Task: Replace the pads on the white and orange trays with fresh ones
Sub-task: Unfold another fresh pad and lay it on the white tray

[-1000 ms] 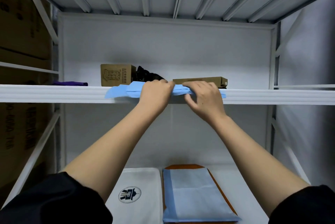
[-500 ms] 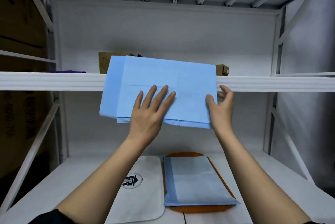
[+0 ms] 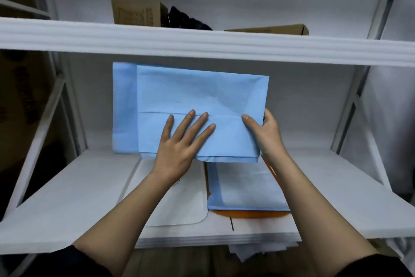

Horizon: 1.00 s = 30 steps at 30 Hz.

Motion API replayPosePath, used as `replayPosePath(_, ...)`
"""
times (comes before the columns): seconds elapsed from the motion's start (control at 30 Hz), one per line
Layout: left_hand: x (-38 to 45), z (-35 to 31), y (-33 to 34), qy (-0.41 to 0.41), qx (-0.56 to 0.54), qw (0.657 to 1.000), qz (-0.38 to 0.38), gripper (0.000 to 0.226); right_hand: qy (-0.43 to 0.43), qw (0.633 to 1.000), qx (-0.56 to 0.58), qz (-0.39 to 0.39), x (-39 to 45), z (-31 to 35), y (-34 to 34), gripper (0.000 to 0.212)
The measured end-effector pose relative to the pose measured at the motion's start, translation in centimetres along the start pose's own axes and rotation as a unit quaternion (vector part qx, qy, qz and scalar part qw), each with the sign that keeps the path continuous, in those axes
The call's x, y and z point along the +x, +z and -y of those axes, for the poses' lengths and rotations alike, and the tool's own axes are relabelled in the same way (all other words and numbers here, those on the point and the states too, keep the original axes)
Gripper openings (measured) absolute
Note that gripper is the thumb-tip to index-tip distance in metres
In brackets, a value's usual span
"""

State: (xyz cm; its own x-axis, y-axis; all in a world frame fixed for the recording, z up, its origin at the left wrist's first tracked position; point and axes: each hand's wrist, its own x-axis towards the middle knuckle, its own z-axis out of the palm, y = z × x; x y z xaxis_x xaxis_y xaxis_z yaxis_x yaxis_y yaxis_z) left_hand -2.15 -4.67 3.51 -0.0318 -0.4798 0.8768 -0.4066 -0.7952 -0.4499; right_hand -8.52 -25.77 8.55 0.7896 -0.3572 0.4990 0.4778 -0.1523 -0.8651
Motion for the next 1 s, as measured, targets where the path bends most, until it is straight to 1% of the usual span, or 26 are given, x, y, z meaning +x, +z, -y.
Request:
replayPosePath(0.07, -1.7, 0.0, 0.8, -0.002, -0.009, 1.000, 0.023, 0.063, 0.012, 1.000, -0.006, 0.008, -0.1, -1.4, 0.7, 0.019)
replayPosePath(0.23, -5.3, -0.2, 2.4, -0.010, -0.048, 0.992, 0.116, 0.064, 0.060, 0.998, -0.010, 0.023, -0.2, -5.2, 2.3, 0.018)
replayPosePath(0.53, -11.0, -0.4, 5.4, -0.015, -0.087, 0.965, 0.249, 0.062, 0.173, 0.982, -0.017, 0.075, 0.1, -12.6, 4.3, 0.020)
replayPosePath(0.6, -12.0, -0.6, 6.3, -0.015, -0.098, 0.957, 0.274, 0.063, 0.213, 0.974, -0.010, 0.078, 0.5, -13.9, 4.6, 0.022)
replayPosePath(0.77, -13.5, -1.3, 8.2, -0.021, -0.119, 0.934, 0.336, 0.067, 0.314, 0.945, -0.001, 0.089, 1.5, -16.4, 4.6, 0.038)
replayPosePath(0.8, -13.6, -1.4, 8.5, -0.023, -0.127, 0.930, 0.344, 0.068, 0.325, 0.941, -0.004, 0.089, 1.6, -16.8, 4.6, 0.040)
replayPosePath(0.87, -13.6, -1.7, 9.3, -0.030, -0.142, 0.918, 0.369, 0.081, 0.340, 0.936, -0.005, 0.090, 2.0, -17.5, 4.3, 0.038)
replayPosePath(0.93, -13.6, -1.9, 10.0, -0.033, -0.152, 0.903, 0.400, 0.089, 0.345, 0.932, 0.005, 0.111, 2.3, -18.2, 4.1, 0.037)
replayPosePath(1.0, -13.6, -2.0, 10.6, -0.029, -0.159, 0.892, 0.422, 0.092, 0.343, 0.929, 0.008, 0.140, 2.4, -18.7, 4.0, 0.037)
